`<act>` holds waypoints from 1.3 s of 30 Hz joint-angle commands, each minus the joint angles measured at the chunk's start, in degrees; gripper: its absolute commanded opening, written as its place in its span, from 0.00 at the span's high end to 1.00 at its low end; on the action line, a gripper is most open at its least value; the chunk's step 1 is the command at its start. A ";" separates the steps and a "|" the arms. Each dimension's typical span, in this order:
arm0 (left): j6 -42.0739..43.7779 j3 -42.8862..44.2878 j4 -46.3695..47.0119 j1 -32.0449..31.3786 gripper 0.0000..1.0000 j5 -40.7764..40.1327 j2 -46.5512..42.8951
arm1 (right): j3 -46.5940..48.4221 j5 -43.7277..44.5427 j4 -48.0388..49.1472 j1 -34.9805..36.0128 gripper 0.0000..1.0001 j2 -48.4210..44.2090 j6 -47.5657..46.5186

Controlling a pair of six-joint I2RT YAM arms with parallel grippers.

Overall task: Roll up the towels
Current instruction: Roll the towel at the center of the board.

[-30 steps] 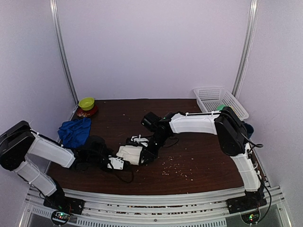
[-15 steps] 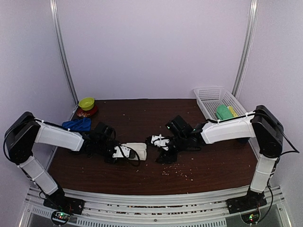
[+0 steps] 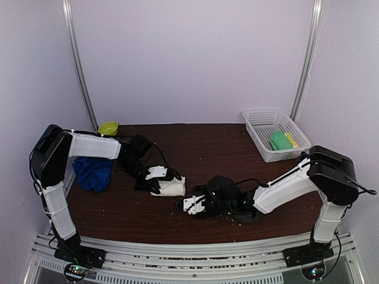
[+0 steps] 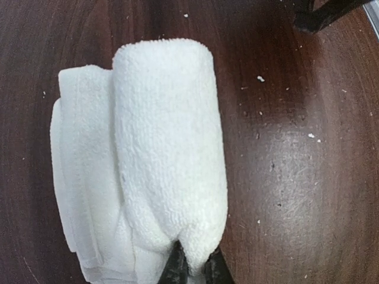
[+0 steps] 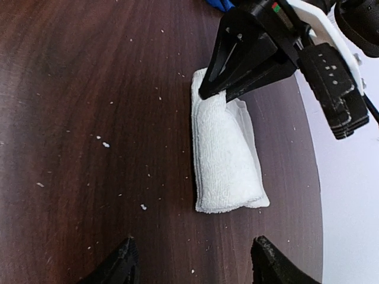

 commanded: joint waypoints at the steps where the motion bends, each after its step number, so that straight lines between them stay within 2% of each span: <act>1: -1.40 2.72 -13.58 1.37 1.00 0.37 6.89 | 2.40 12.65 8.11 2.43 0.34 6.14 -7.10; 11: -0.83 9.14 -20.81 2.90 1.00 3.81 13.05 | 11.19 21.43 9.63 4.27 0.30 16.55 -12.53; 23: -0.17 9.74 -22.18 3.02 1.00 2.66 13.76 | 22.99 23.08 -0.82 3.43 0.39 24.12 -10.36; 33: 0.64 9.26 -21.76 3.25 1.00 2.20 13.03 | 30.85 17.30 -15.15 1.28 0.79 25.85 -3.08; 39: 1.42 8.62 -21.53 3.29 1.00 1.54 12.68 | 33.07 16.06 -19.88 0.69 0.89 26.89 -1.21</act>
